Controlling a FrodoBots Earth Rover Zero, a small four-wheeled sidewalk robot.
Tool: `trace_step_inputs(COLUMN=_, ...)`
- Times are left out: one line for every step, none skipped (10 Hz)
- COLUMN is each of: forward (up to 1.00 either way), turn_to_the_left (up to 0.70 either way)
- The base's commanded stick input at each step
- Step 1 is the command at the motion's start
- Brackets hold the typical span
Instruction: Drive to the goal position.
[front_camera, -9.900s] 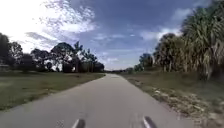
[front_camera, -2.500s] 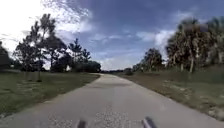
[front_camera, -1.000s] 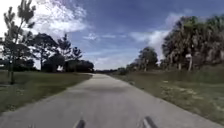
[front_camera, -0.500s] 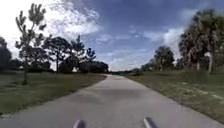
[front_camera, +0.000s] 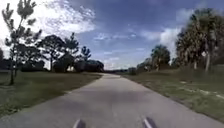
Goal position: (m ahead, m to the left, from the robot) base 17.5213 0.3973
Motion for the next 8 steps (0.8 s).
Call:
trace_step_inputs(forward=0.69, turn_to_the_left=0.27)
trace_step_inputs(forward=0.69, turn_to_the_left=0.04)
trace_step_inputs(forward=0.69, turn_to_the_left=0.03)
trace_step_inputs(forward=0.69, turn_to_the_left=0.03)
trace_step_inputs(forward=0.69, turn_to_the_left=0.03)
trace_step_inputs(forward=0.69, turn_to_the_left=0.03)
trace_step_inputs(forward=0.69, turn_to_the_left=0.03)
trace_step_inputs(forward=0.69, turn_to_the_left=0.03)
